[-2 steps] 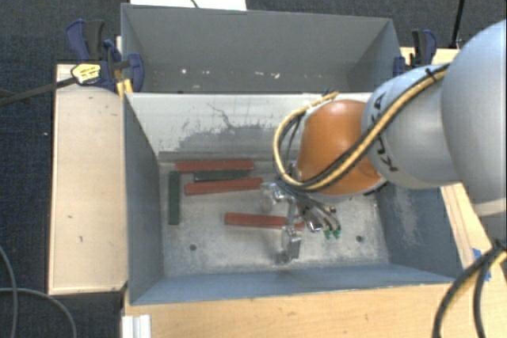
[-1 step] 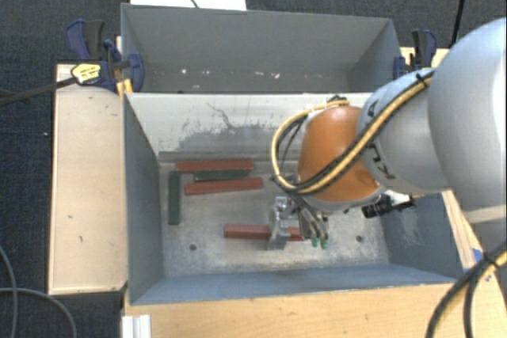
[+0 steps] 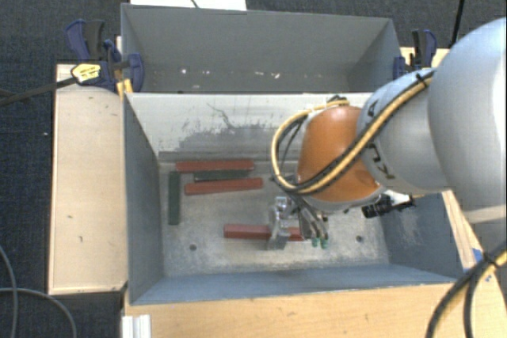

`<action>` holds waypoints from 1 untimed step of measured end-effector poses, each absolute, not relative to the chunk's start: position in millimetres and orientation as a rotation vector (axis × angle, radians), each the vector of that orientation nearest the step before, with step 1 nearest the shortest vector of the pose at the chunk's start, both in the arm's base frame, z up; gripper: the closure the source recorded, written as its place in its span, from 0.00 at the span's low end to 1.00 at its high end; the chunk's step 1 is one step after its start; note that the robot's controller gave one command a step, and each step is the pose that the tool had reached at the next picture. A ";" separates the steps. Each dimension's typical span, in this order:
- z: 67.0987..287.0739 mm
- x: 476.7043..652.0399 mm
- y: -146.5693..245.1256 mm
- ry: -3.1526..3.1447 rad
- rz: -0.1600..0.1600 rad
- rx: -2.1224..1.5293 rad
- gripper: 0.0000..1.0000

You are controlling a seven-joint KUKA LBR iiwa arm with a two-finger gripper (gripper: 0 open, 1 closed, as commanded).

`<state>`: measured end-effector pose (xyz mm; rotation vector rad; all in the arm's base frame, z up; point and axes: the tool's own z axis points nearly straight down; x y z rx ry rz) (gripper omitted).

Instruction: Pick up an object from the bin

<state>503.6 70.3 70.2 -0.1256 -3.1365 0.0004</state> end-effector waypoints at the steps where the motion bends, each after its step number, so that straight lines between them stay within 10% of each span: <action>1: 74.1 502.5 70.2 -3.135 0.001 -0.126 1.00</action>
Offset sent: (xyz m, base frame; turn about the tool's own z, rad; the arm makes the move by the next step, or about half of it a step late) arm 0.0000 0.0000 0.0421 0.0000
